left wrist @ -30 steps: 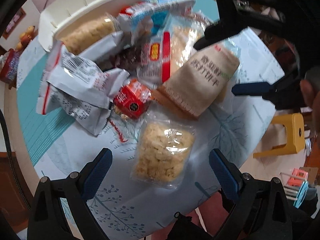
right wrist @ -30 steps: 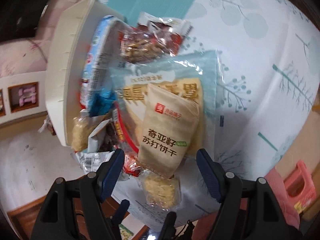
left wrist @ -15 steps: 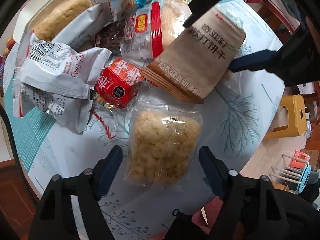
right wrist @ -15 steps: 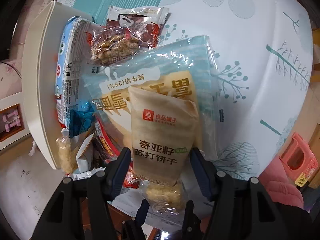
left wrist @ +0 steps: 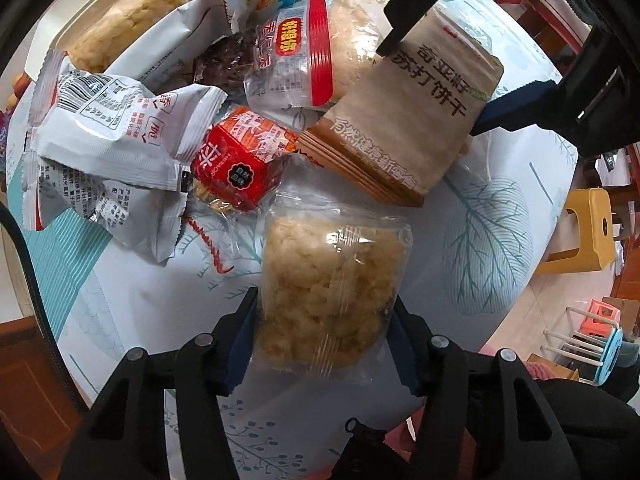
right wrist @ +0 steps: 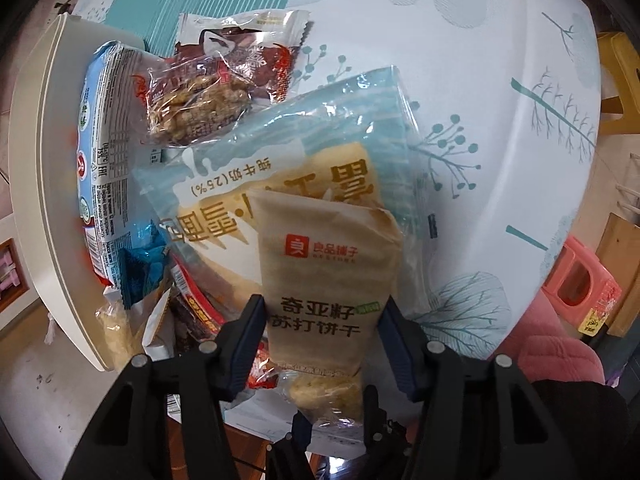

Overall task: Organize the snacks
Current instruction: 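Grasp the clear rice-cake bag with left tool while right tool grasps brown cracker bag, then carry both bags over the white tray and release them inside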

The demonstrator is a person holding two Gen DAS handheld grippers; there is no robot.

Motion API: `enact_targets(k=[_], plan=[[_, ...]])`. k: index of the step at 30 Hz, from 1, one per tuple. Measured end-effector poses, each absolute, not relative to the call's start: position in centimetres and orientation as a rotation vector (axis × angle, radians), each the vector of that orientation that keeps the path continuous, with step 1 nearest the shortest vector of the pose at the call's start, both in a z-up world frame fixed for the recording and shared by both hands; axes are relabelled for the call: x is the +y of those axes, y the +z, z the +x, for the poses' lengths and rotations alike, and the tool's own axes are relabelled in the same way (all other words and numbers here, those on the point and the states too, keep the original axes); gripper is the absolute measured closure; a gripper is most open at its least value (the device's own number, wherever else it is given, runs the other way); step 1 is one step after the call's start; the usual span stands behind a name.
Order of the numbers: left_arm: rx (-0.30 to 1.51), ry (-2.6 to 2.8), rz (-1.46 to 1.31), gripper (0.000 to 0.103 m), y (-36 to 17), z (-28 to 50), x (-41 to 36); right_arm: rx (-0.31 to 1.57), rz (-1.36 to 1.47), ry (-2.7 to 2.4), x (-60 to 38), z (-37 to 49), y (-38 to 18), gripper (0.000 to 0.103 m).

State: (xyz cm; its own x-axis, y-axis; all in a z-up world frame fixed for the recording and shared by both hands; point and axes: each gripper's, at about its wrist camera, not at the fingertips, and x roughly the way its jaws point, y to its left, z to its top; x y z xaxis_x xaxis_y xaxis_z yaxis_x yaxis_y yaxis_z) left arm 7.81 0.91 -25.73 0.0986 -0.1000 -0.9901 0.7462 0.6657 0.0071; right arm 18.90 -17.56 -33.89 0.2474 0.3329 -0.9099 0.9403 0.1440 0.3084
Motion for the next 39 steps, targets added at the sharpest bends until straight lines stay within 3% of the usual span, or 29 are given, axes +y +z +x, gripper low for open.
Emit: enact_targets(k=[15, 39], plan=[[1.359, -0.723, 0.611, 0.047, -24.2, 8.1, 1.9, 1.225, 1.405, -0.669, -17.6, 15.8, -32.2, 0.049], [1.06, -0.775, 0.422, 0.047, -8.7, 13.3, 3.1, 1.072, 1.109, -0.566, -16.5, 16.4, -19.7, 0.049]])
